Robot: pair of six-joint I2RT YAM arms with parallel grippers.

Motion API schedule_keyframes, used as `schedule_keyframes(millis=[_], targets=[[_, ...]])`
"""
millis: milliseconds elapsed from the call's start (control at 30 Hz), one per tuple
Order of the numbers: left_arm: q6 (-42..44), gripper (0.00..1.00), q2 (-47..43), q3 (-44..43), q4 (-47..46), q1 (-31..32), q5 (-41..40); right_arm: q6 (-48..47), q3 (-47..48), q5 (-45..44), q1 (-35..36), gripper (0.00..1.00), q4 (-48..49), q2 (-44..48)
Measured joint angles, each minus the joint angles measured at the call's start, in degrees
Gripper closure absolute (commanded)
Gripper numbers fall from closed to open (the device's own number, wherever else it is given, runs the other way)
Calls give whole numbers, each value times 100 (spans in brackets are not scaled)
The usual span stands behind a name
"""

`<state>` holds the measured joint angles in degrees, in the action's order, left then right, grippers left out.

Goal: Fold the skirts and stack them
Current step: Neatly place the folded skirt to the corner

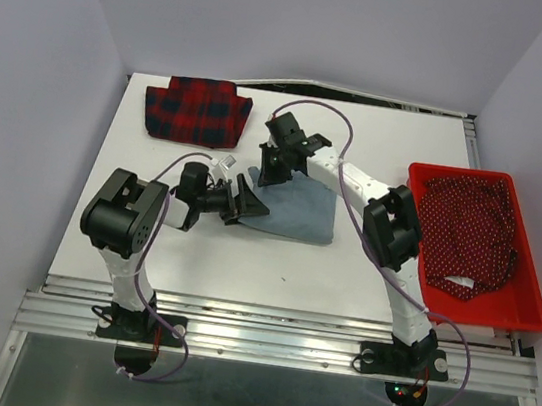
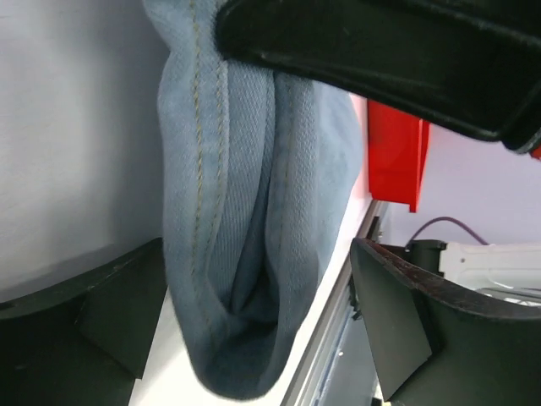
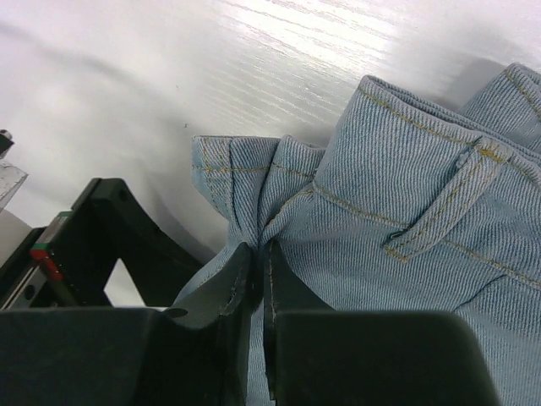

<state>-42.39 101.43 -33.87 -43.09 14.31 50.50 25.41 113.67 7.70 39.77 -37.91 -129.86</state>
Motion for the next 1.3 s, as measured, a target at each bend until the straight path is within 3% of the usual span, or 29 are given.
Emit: schedule_keyframes(millis=[133, 333, 600, 700, 767, 800, 833, 900, 933, 1033, 1200, 1300], targets=[[-382, 18, 267, 0, -566, 81, -26, 37, 7, 22, 0, 99, 2, 0], [-614, 34, 400, -2, -796, 116, -557, 173, 212, -48, -26, 99, 13, 0], [-780, 35, 697, -267, -1045, 184, -933, 343, 328, -94, -90, 100, 190, -2], [-890, 44, 820, -291, -1290, 212, -973, 400, 328, -107, -129, 99, 227, -2], [-903, 55, 833, -304, -1373, 227, -1025, 407, 328, -109, -142, 85, 234, -2], [-861, 58, 833, -332, -1360, 232, -1038, 404, 328, -111, -144, 58, 234, -2], [-817, 71, 833, -380, -1276, 236, -1054, 411, 328, -131, -151, 42, 240, -2], [-560, 84, 831, -560, -962, 236, -1182, 426, 328, -122, -201, 26, 254, -2], [-293, 92, 828, -782, -518, 238, -1325, 398, 330, -125, -243, 13, 275, -2], [450, 100, 828, -1403, 601, 256, -1681, 330, 330, -142, -352, 0, 299, -2], [2127, 100, 905, -3224, 2903, 313, -2793, 101, 295, -337, -778, 0, 310, 116], [3082, 100, 975, -4050, 3672, 328, -3407, -55, 111, -455, -1204, 0, 319, 468]])
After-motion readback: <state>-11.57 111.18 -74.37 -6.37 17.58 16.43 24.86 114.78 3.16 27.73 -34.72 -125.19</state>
